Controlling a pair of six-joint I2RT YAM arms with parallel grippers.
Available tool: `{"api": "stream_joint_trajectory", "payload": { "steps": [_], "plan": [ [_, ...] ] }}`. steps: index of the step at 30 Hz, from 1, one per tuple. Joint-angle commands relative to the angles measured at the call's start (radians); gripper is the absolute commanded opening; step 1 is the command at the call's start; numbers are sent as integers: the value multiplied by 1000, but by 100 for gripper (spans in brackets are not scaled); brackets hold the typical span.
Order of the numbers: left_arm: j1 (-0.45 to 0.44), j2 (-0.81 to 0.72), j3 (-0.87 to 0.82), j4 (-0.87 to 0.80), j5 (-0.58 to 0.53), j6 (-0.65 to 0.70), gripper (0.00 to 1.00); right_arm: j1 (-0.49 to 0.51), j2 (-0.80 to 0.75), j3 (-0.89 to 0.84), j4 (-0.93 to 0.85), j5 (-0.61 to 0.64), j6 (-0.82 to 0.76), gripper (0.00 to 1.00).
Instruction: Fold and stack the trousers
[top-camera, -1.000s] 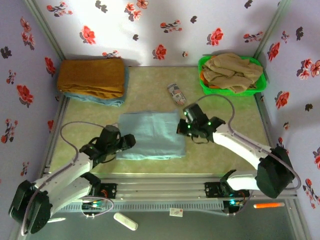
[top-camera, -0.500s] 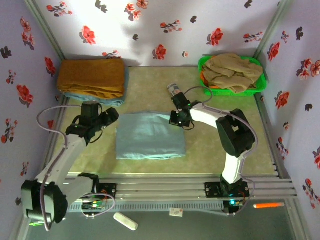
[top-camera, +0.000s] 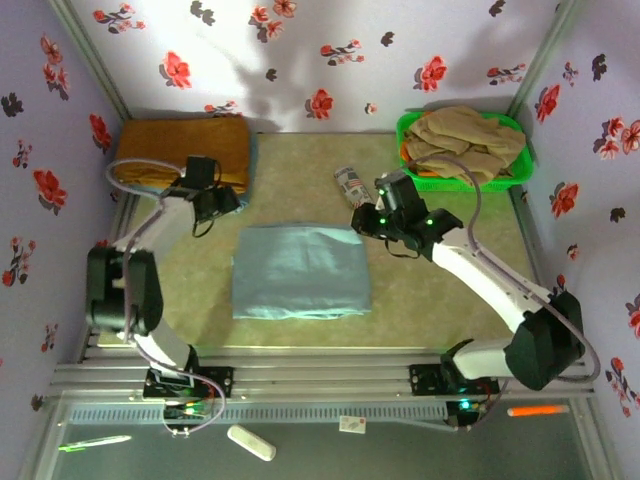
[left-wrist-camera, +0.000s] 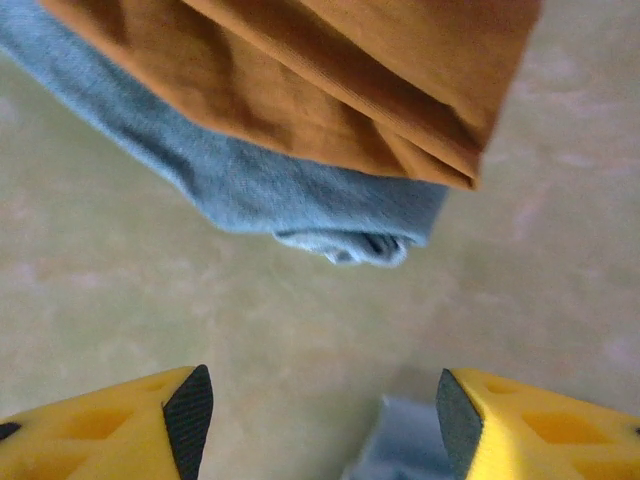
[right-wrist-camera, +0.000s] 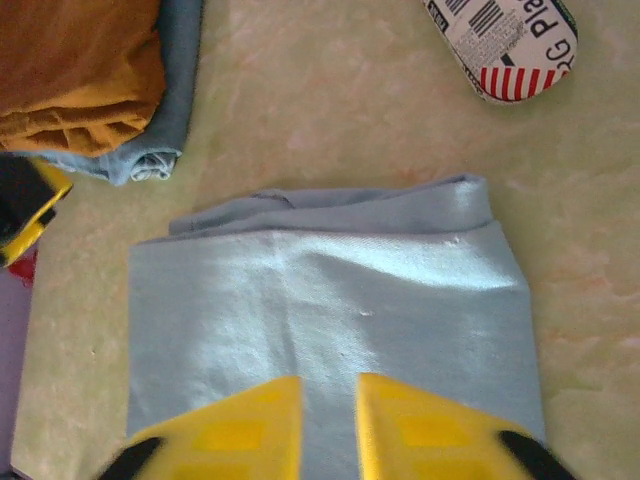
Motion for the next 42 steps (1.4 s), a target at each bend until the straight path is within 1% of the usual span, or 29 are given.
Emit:
{"api": "stream_joint_trajectory", "payload": {
  "steps": [1,3,6,8,9,11,12,15,17,20,23,26,29,32,34,36,38,39,40,41,42],
  "plan": [
    [-11,134,98,-32,-80,102,64,-7,-8,-41,-50,10,-14,30],
    [-19,199,133,2,-75,120,65,-18,-13,-50,-49,1,-18,36],
    [-43,274,185,36,-97,156,65,-33,-11,-61,-45,-16,-27,39],
    [-69,317,222,40,-178,188,64,-40,-9,-68,-47,-31,-36,39],
    [-74,330,233,45,-203,197,63,-45,-8,-71,-46,-34,-37,39],
    [-78,362,256,48,-220,211,58,-49,-7,-74,-44,-38,-40,39],
    [-78,379,270,46,-222,219,49,-52,-6,-74,-45,-41,-40,39],
    [-76,419,299,36,-219,235,13,-61,0,-72,-46,-47,-43,39],
    [-76,431,314,18,-205,234,0,-64,2,-69,-50,-52,-44,39],
    [-84,409,310,0,-159,213,0,-67,-2,-63,-57,-54,-48,38],
    [-123,375,267,6,-138,193,0,-70,-10,-61,-54,-55,-50,36],
    [-198,325,182,67,-127,171,0,-73,-15,-66,-50,-60,-52,34],
    [-278,302,153,92,-113,125,0,-77,-22,-73,-49,-68,-53,33],
    [-338,294,149,111,-110,69,0,-79,-46,-89,-47,-73,-47,33],
    [-372,307,166,115,-84,34,0,-80,-68,-109,-42,-71,-40,33],
    [-406,325,188,110,-100,25,0,-81,-89,-129,-36,-68,-35,34],
    [-422,338,207,107,-104,18,0,-83,-103,-145,-40,-64,-35,36],
    [-423,342,226,87,-95,17,0,-84,-109,-151,-45,-65,-39,40],
    [-423,340,243,61,-89,20,5,-84,-115,-157,-49,-63,-44,46],
    [-423,330,253,40,-89,23,30,-84,-118,-163,-55,-58,-50,50],
    [-423,309,256,24,-80,29,52,-86,-123,-170,-63,-51,-57,54]
  ]
}}
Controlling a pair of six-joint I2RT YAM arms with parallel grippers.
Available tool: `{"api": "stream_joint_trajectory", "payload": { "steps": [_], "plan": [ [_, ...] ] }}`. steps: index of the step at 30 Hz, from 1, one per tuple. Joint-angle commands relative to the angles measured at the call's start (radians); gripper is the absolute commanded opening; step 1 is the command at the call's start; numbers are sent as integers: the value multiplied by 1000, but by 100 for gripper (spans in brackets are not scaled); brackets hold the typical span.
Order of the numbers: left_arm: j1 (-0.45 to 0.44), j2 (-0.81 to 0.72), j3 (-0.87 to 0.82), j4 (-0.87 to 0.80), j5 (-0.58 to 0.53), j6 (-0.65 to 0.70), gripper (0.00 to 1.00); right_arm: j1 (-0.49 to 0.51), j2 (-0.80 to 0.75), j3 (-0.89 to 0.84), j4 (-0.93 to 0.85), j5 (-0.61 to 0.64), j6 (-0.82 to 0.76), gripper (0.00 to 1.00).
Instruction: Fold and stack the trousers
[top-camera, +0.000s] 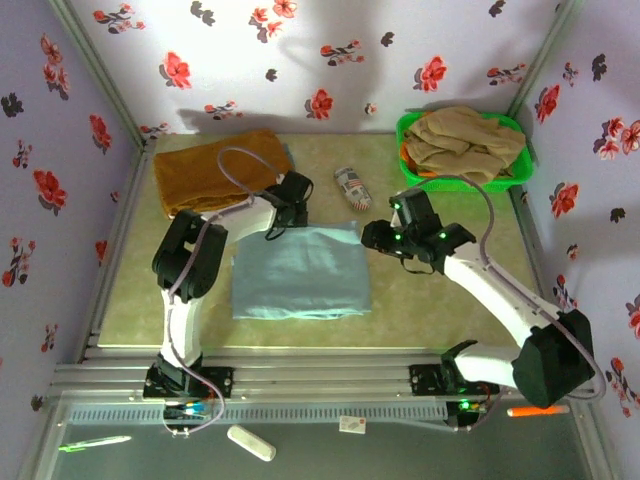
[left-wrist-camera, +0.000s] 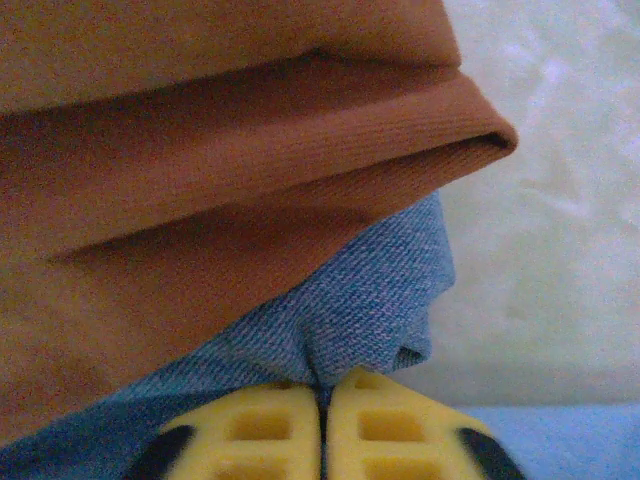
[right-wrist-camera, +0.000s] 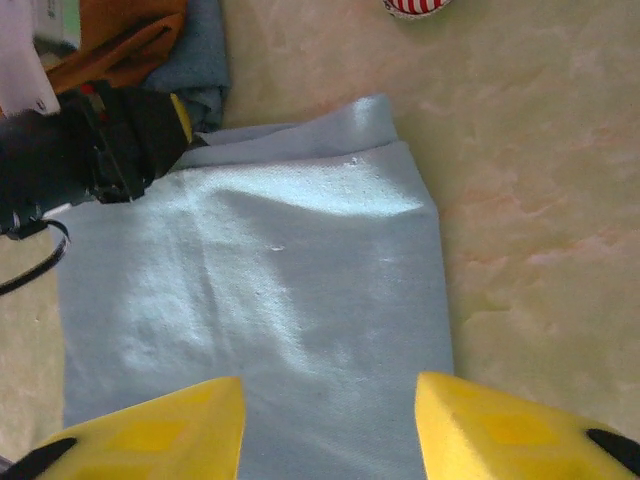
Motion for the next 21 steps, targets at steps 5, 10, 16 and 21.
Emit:
{"api": "stream_joint_trajectory", "payload": {
  "steps": [5,10,16,21],
  "plan": [
    [-20,-242,-26,-127,99,23,100,-10,-23,-78,-9,20,-52,67],
    [3,-484,-227,-254,106,-50,100,-9,60,-121,32,-41,-86,71],
    [71,-719,-528,-284,202,-121,100,27,193,-134,103,-75,-106,75],
    [180,-747,-691,-231,299,-177,99,68,305,-134,147,-66,-113,77]
  ]
}}
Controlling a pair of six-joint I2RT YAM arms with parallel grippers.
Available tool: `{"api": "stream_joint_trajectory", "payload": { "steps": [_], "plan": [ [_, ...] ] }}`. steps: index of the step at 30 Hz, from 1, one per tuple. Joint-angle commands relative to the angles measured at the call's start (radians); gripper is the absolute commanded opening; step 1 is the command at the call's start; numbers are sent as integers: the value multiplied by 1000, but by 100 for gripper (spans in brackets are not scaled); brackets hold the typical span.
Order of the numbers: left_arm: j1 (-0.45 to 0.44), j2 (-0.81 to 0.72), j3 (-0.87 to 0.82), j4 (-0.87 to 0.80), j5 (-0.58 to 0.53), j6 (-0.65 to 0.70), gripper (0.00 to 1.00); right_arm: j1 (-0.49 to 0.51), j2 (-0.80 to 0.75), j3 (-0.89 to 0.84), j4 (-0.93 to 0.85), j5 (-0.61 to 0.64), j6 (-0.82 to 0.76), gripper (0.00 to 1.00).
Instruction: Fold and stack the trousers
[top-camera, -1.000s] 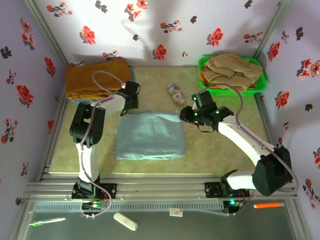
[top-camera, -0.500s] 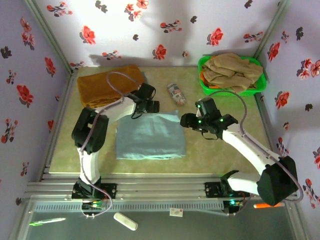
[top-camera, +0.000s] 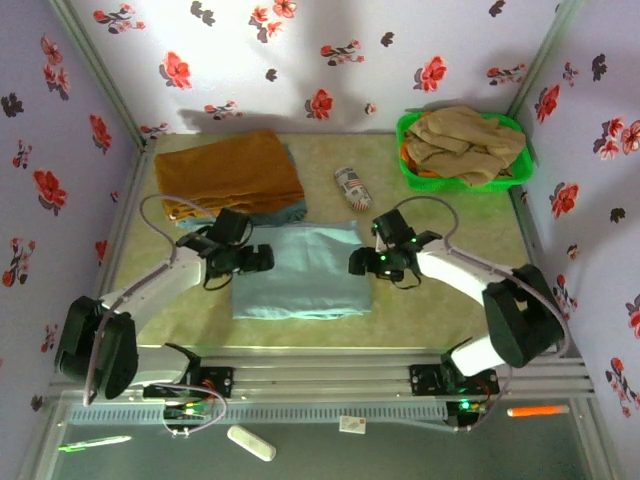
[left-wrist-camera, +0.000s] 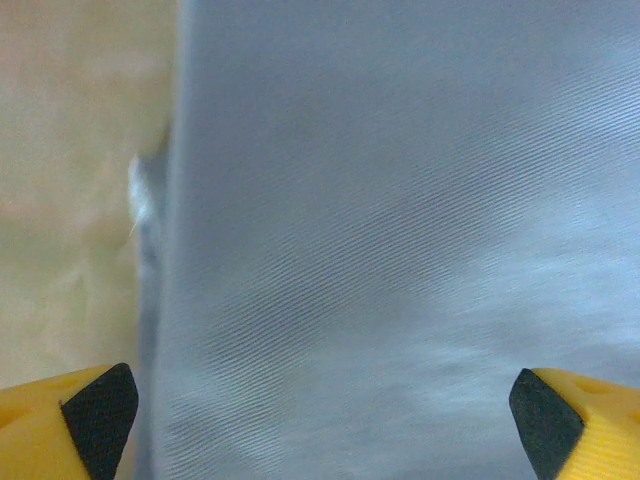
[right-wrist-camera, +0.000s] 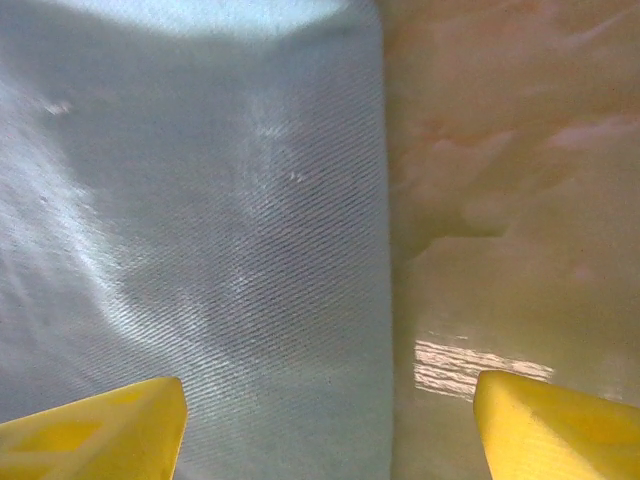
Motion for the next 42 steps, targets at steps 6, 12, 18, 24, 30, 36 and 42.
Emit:
{"api": "stream_joint_trajectory", "payload": {
  "steps": [6,12,18,24,30,36,42],
  "plan": [
    [82,67,-105,97,120,-53,91,37,111,-31,101,-24,-4,76],
    [83,144,-129,239,243,-30,71,43,96,-47,96,3,2,73],
    [98,132,-167,274,242,-15,34,28,100,-52,91,15,-13,73],
    [115,83,-180,244,238,0,13,-21,62,-65,99,-8,-28,72],
    [117,30,-155,190,242,5,0,-25,61,-74,177,-155,10,27],
    [112,-89,-97,44,245,-2,0,-25,-94,-54,82,-101,30,0],
    [62,-270,0,-124,222,-21,0,-15,-263,8,-41,-48,46,0]
  ]
}}
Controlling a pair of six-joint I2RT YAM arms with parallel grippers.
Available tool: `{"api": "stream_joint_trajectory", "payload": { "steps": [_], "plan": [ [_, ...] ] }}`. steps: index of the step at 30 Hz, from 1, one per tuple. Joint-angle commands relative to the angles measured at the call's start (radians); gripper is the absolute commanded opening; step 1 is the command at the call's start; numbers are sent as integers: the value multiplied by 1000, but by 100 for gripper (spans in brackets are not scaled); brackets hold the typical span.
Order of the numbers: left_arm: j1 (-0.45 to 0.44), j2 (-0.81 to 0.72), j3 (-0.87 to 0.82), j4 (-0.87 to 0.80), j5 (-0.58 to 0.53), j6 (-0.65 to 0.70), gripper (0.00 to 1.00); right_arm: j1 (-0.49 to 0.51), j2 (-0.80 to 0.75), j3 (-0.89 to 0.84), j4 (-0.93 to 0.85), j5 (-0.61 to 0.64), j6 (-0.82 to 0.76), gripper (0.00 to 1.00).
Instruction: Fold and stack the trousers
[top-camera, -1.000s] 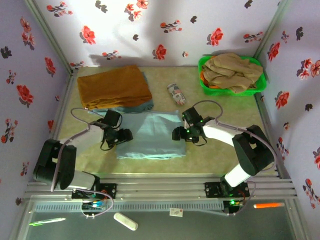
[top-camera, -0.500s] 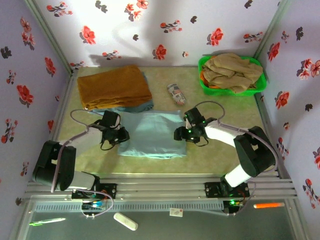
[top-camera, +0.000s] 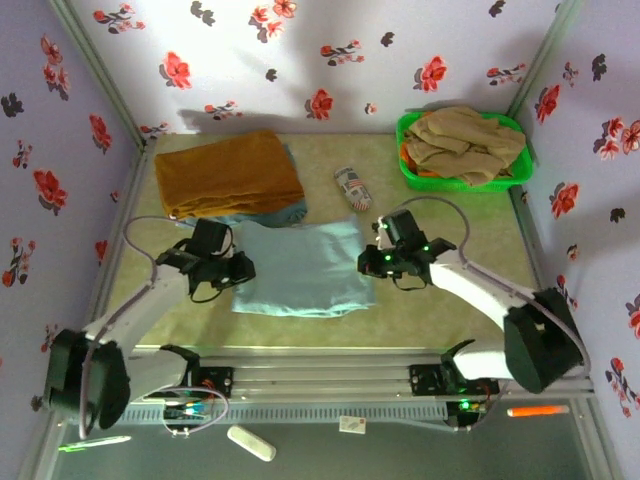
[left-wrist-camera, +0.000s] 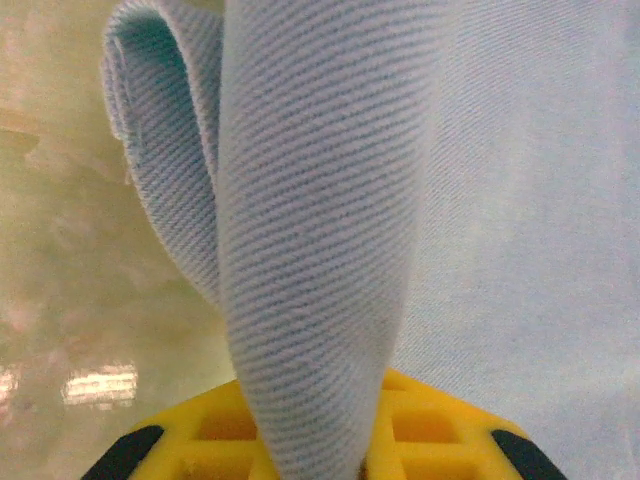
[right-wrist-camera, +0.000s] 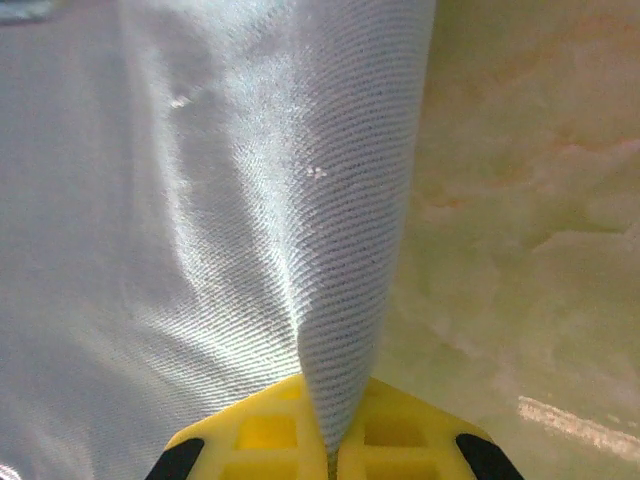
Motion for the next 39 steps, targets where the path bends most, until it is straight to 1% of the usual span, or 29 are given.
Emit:
{"api": "stream_joint_trajectory", "payload": {
  "steps": [1,4,6,8,9,12,14,17,19,25,30,32,33,36,39],
  "plan": [
    [-27,-102,99,-144,-38,-9,0,9,-83,71,-104,79,15,0],
    [-46,-148,193,-211,-68,-9,0,30,-114,151,-160,108,4,0],
    [-43,-161,259,-241,-124,3,0,41,-107,219,-183,122,-5,0],
    [-21,-148,334,-270,-193,34,0,46,-67,295,-182,133,-20,0],
    [12,-132,373,-274,-203,55,0,47,-25,354,-182,133,-30,0],
    [131,-55,482,-266,-201,112,0,49,138,535,-164,114,-55,0],
    [206,17,562,-256,-203,149,0,49,284,705,-178,96,-77,0],
    [290,103,651,-228,-228,190,0,46,485,941,-206,74,-109,0],
    [324,149,682,-196,-272,205,0,44,601,1093,-247,68,-149,0],
    [441,267,686,-69,-262,213,0,18,931,1526,-374,28,-184,0],
    [495,340,713,-18,-250,233,0,4,1178,1830,-404,-1,-179,0],
    [515,368,720,13,-238,235,0,-5,1252,1911,-390,-17,-165,0],
    [522,381,720,29,-231,235,0,-8,1270,1924,-376,-16,-158,0],
    [534,438,734,52,-221,230,0,-15,1301,1923,-318,-26,-142,0],
    [546,482,709,127,-221,207,0,-15,1329,1926,-257,-14,-130,0]
  ]
}}
